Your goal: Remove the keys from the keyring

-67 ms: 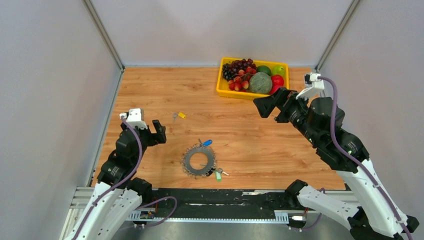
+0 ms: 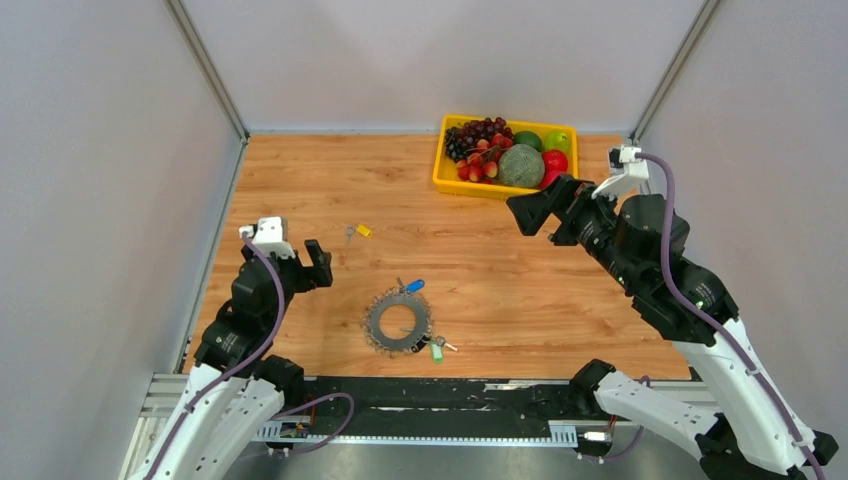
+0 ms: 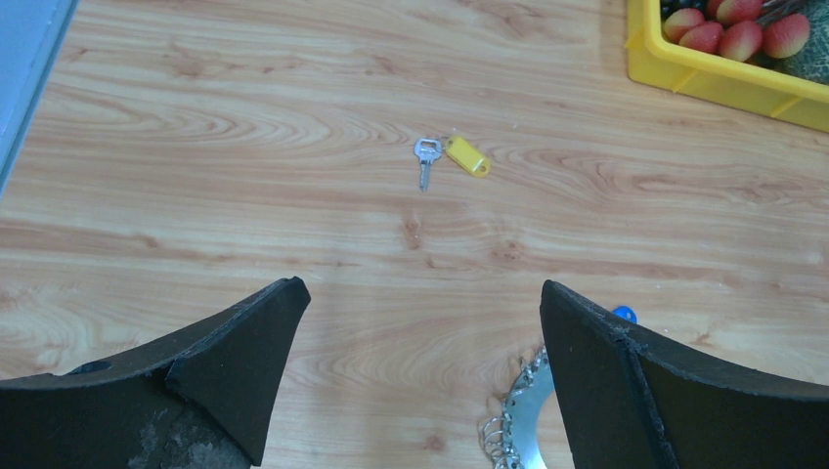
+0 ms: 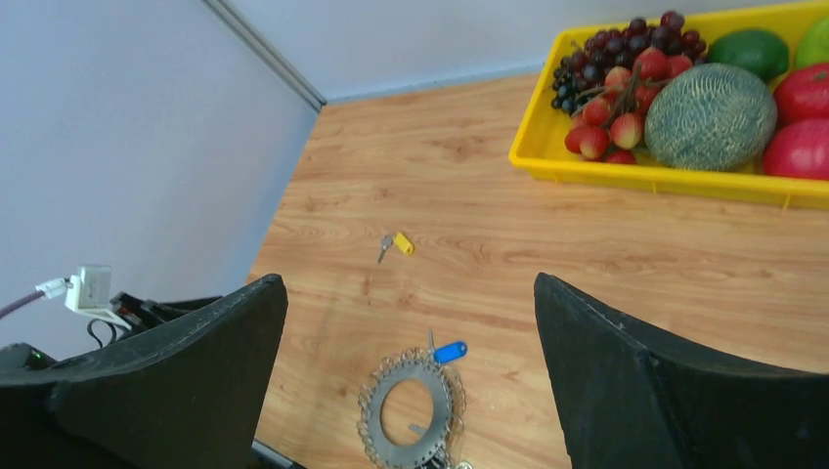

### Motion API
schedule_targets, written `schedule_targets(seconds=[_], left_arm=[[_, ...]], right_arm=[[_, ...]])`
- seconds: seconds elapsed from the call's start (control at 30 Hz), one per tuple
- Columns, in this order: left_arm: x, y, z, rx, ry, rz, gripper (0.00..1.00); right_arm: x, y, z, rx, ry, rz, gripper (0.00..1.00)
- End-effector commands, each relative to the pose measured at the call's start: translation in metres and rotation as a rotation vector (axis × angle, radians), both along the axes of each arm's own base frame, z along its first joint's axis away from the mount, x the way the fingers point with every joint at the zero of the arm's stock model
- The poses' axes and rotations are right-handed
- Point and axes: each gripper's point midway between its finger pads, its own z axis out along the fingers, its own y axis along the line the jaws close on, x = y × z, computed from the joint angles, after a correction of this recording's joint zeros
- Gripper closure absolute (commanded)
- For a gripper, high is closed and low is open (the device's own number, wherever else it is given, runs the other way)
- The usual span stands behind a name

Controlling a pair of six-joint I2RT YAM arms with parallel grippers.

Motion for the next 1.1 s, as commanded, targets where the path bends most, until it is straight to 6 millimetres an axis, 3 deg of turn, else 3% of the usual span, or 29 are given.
schedule_targets(seconds=[0.0,0.13,0.37,0.5,0.6,0.8,0.9,1.07], left_arm=[[0.005,0.002,0.014,-0.029,-0.034,0.036,0.00],[0.002,-0.020,0.010,-0.018,-0.026,-0.110,0.00],[-0.014,-0.072,-0.005,-0.005,0.011,-0.469,0.00],[-0.016,-0.094,-0.024,-0.043,0.105,-0.575,0.00],[-0.018,-0.110,-0.034,-0.086,0.173,-0.649,0.00],[-0.019,-0.113,-0.065,-0.053,0.338,-0.610,0.07],[-0.013,-0.110,-0.080,-0.015,0.399,-0.516,0.11],[0.000,-0.110,-0.113,-0.029,0.470,-0.388,0.27]], right_arm=[[0.014,-0.011,0.049,0.019,-0.125,-0.085,0.00],[0.028,-0.007,0.042,0.004,-0.137,-0.107,0.00],[0.034,0.004,-0.037,-0.009,-0.060,-0.093,0.00],[0.035,0.002,-0.066,-0.077,-0.032,-0.092,0.00],[0.036,0.012,-0.090,-0.153,-0.007,-0.027,0.00],[0.044,0.038,-0.132,-0.281,0.068,0.103,0.01],[0.048,0.041,-0.140,-0.298,0.084,0.104,0.01],[0.047,0.042,-0.144,-0.298,0.081,0.116,0.01]])
